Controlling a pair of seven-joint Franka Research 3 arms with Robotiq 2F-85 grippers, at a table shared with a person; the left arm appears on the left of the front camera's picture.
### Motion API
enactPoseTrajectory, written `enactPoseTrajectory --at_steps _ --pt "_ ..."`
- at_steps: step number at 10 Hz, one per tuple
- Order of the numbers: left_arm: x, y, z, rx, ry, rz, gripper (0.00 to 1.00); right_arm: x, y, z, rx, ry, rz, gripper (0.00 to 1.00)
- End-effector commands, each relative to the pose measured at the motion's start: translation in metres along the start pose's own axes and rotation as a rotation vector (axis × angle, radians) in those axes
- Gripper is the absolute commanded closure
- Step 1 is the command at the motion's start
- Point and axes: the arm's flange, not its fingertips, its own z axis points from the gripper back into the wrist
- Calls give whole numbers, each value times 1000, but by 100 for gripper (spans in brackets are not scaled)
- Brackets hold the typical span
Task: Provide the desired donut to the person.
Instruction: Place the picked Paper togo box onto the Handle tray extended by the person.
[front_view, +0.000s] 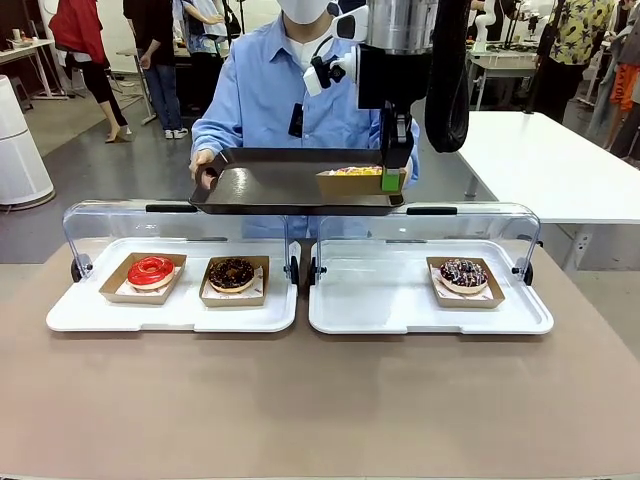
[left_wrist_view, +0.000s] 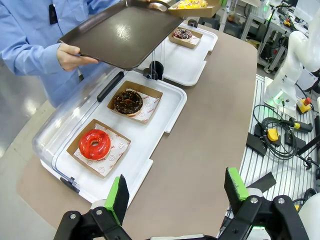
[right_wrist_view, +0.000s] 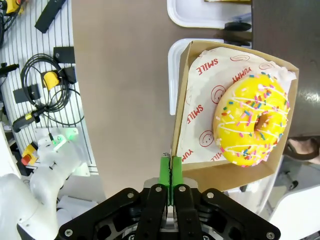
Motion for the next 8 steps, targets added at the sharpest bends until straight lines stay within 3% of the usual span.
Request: enactPoseTrajectory --at_steps 1,6,7,8 --pt "0 -1 0 0 0 -1 0 -2 5 -1 -1 4 -4 100" --pt "0 -1 0 0 0 -1 0 0 0 0 0 0 0 99" --pt "0 -1 0 0 0 -1 0 12 17 22 -42 7 66 99" --pt "0 -1 0 0 0 -1 0 16 7 46 -129 6 86 99"
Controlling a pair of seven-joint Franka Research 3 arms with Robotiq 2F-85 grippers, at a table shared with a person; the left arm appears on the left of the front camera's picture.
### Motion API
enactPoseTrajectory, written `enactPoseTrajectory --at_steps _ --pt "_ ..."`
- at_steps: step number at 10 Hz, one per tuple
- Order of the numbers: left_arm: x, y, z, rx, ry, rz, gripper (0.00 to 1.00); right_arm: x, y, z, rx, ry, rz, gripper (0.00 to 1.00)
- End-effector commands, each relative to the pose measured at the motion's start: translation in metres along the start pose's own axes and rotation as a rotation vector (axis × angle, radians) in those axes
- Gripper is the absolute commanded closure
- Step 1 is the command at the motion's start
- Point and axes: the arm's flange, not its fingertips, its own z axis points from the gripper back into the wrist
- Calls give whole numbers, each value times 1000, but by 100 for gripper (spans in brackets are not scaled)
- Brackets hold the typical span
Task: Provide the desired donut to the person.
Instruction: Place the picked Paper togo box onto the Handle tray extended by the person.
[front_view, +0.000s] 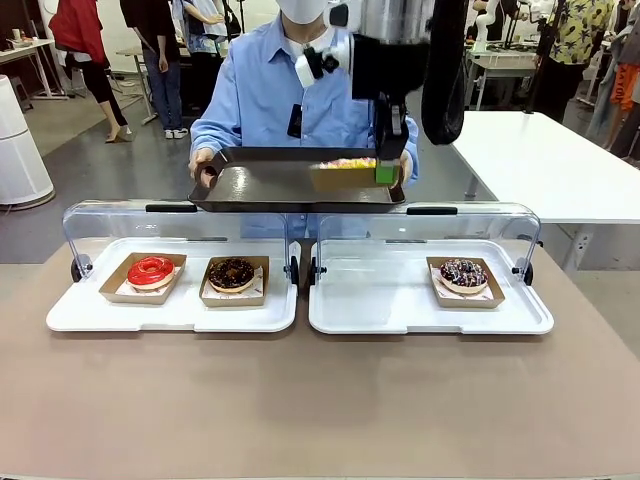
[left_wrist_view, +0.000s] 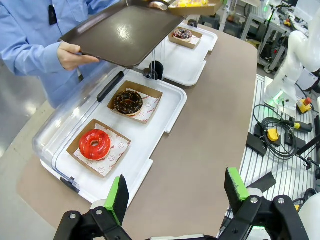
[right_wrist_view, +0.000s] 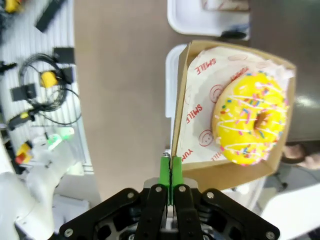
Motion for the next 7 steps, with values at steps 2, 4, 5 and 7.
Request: enactPoseTrajectory --at_steps 2,4,5,7 --pt "0 -1 0 0 0 -1 0 -2 -34 42 -122 -6 53 99" --pt "0 -1 0 0 0 -1 0 -13 -73 31 -103 -10 66 99" --pt "0 -1 0 0 0 -1 0 -20 -96 17 -80 -28 93 99" --pt "0 -1 0 0 0 -1 0 -28 -122 -15 -21 -61 150 99"
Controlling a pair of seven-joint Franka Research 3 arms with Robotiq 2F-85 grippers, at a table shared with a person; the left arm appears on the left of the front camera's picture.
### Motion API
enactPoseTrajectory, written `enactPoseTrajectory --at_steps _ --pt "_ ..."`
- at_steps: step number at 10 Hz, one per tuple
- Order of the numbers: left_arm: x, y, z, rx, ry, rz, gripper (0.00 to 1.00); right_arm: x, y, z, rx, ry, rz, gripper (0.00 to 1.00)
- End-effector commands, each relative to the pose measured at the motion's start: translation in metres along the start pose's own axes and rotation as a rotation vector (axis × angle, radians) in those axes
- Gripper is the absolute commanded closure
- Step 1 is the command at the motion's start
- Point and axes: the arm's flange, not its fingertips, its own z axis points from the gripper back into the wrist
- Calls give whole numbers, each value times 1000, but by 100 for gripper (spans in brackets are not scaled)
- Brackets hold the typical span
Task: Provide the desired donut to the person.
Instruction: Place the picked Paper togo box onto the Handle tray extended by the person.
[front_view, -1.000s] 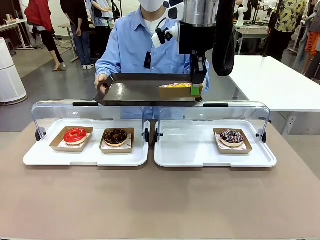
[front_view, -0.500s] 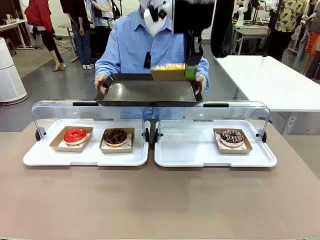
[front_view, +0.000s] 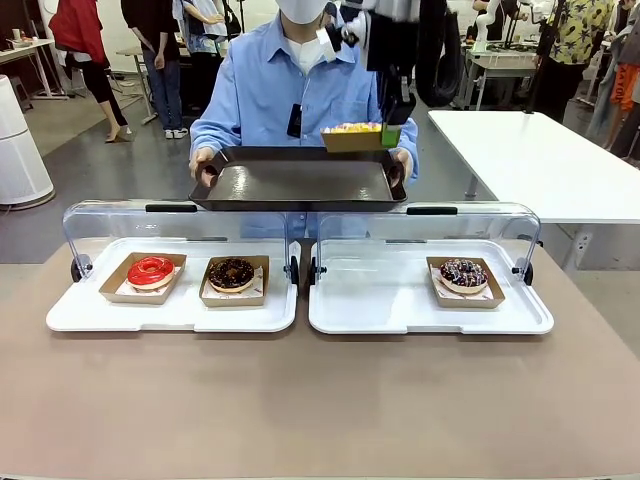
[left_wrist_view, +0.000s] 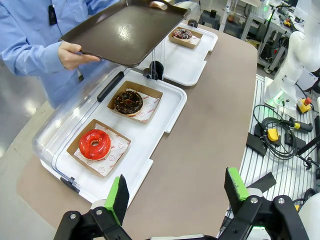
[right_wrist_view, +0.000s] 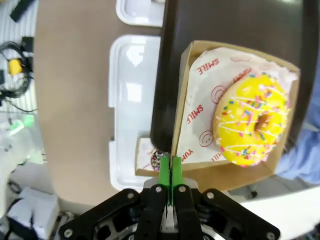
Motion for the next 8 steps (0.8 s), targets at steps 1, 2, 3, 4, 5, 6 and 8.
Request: enactPoseTrajectory --at_steps 1,2,3,4,5,6,8 --pt "0 -1 0 0 0 -1 0 -3 -21 -11 24 -54 52 99" --pt "0 -1 0 0 0 -1 0 -7 -29 -22 27 -57 54 99" --pt "0 -1 0 0 0 -1 0 -9 -29 -32 43 -56 52 99" --pt "0 -1 0 0 0 -1 0 -11 -32 -38 45 -58 51 99" --pt "0 -1 0 0 0 -1 0 -13 -35 -42 43 -61 41 99" --pt "0 -1 0 0 0 -1 0 -15 -36 -48 44 -45 24 99" --pt "0 -1 0 0 0 -1 0 -15 -36 -57 45 -56 31 99"
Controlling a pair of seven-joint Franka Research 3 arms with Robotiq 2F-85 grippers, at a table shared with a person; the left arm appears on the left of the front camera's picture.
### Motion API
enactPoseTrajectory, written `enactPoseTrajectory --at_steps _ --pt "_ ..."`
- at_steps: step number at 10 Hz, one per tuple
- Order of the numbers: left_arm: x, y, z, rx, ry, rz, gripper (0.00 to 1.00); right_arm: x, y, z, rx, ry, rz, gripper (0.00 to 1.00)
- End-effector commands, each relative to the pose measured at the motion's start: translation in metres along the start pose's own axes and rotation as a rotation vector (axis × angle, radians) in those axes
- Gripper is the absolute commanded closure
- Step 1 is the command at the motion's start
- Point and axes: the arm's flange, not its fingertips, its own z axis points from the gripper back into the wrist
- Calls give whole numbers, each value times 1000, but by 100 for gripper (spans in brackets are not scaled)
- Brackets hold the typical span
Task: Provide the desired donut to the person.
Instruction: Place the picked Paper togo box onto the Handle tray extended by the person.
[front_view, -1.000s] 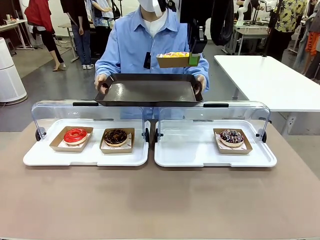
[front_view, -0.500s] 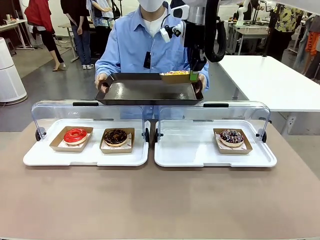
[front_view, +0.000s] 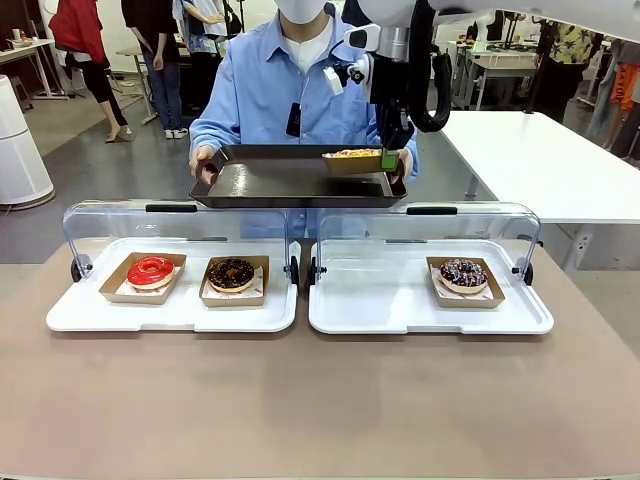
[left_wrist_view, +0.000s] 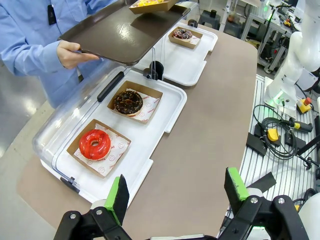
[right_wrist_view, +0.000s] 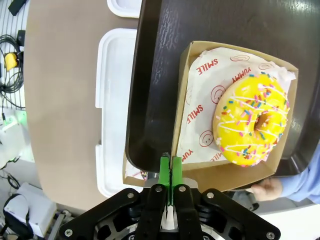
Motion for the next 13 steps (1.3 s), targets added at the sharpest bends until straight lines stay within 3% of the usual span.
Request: enactPoseTrajectory --at_steps 1,4,5,6,7,9,10,12,13 --pt "0 -1 0 0 0 -1 0 -1 -3 -8 -11 -44 3 99" --pt "0 -1 0 0 0 -1 0 2 -3 -15 -2 -35 -17 94" --pt "0 -1 0 0 0 -1 0 0 -6 -15 0 -35 -29 49" --pt "0 -1 0 0 0 -1 0 -1 -3 -16 8 -32 -29 40" --pt "0 -1 0 0 0 -1 0 -2 -3 -16 7 -34 -31 0" --pt "0 -1 0 0 0 -1 0 -3 -4 -15 7 -34 -35 0" --pt "0 -1 0 0 0 -1 0 -3 -3 -15 10 -34 -33 19" --pt "0 -1 0 0 0 -1 0 -3 -2 -15 14 -37 -32 0" --pt "0 -1 0 0 0 -1 0 -3 -2 -15 14 -37 -33 0"
